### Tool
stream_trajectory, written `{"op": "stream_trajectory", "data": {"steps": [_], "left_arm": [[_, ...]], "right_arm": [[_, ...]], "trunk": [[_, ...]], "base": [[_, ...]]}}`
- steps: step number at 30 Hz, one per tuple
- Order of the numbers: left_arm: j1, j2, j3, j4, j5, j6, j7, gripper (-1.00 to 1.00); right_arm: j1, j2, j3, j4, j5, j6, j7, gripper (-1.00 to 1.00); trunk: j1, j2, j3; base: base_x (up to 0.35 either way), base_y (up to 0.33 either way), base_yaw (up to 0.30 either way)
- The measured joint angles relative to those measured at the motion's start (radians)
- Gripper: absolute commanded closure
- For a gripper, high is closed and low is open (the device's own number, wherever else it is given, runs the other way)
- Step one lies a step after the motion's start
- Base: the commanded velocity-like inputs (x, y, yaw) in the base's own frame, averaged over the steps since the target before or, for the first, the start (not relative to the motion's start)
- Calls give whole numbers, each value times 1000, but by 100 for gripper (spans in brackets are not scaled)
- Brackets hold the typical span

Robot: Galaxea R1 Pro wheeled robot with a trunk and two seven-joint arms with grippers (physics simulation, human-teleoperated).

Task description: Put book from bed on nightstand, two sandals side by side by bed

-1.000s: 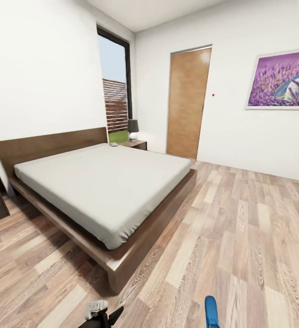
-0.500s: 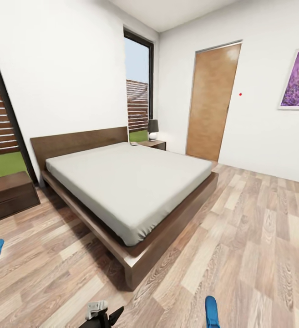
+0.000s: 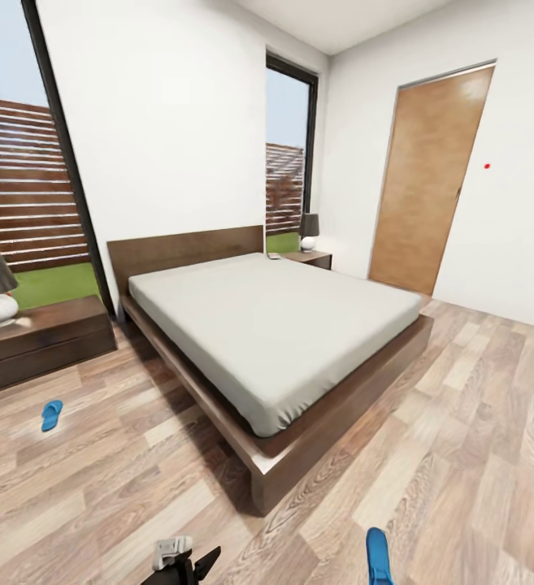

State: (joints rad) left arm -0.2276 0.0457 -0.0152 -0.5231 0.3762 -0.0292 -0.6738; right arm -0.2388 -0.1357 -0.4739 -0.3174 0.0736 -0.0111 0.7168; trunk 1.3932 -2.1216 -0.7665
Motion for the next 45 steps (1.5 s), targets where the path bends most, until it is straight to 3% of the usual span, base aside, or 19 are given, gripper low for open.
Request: {"op": "stream_trajectory", "data": {"steps": [45], "left_arm": [[2, -2, -1, 1, 0, 0, 1, -100]], "right_arm": [[0, -1, 0, 0, 0, 0, 0, 100]], "trunk": [[0, 0, 0]], "base": [[0, 0, 291]]}}
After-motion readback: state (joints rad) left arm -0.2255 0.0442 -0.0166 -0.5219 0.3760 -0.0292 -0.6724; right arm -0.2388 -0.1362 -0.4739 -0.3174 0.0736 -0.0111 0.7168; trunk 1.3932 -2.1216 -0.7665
